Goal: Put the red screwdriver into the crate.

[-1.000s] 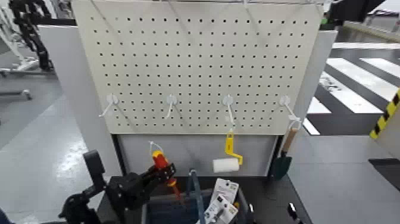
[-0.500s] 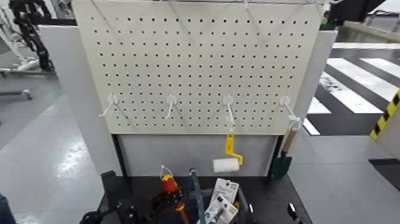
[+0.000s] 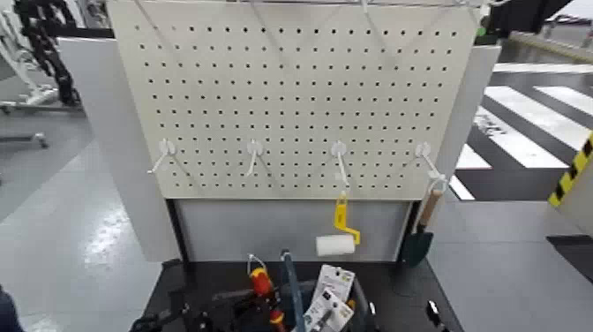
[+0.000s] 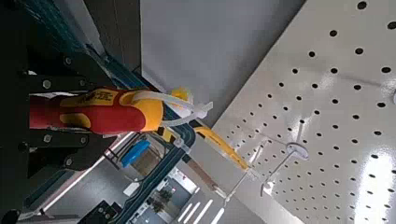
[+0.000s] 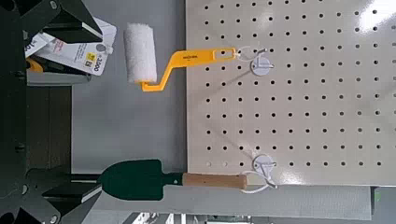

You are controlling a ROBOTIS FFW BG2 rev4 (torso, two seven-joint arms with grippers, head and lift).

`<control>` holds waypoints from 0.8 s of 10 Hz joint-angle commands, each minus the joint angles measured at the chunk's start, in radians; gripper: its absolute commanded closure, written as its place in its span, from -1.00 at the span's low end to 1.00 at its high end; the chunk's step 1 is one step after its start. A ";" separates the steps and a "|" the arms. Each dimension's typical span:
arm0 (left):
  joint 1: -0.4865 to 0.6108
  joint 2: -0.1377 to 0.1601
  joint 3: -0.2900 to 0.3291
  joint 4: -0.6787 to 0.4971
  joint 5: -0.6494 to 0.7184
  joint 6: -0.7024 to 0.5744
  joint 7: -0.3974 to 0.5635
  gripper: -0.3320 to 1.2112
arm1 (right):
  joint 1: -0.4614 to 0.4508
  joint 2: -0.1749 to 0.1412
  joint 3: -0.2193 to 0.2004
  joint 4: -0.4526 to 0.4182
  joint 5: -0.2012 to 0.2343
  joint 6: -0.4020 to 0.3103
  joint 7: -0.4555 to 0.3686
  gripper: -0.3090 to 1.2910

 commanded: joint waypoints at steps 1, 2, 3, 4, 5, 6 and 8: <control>-0.005 0.001 -0.008 -0.003 0.019 -0.025 -0.023 -0.18 | 0.000 0.000 0.000 0.000 0.000 0.000 0.001 -0.40; -0.008 0.003 -0.013 -0.006 0.022 -0.040 -0.027 -0.41 | 0.000 0.000 0.000 0.000 0.000 0.000 0.001 -0.40; -0.009 0.003 -0.011 -0.014 0.021 -0.059 -0.027 -0.40 | 0.000 0.000 0.000 0.000 0.000 0.000 0.001 -0.40; -0.009 0.005 -0.005 -0.023 0.010 -0.068 -0.030 -0.39 | 0.000 0.000 0.000 -0.002 0.000 0.000 0.001 -0.40; -0.008 0.005 0.009 -0.032 -0.004 -0.074 -0.038 -0.39 | 0.000 0.000 0.000 -0.002 0.000 0.000 0.001 -0.40; -0.008 0.005 0.032 -0.052 -0.028 -0.074 -0.044 -0.39 | 0.002 0.000 0.000 -0.002 0.000 0.000 -0.001 -0.40; -0.003 0.009 0.076 -0.107 -0.088 -0.100 -0.035 -0.39 | 0.002 0.000 0.000 -0.002 -0.002 0.000 0.001 -0.40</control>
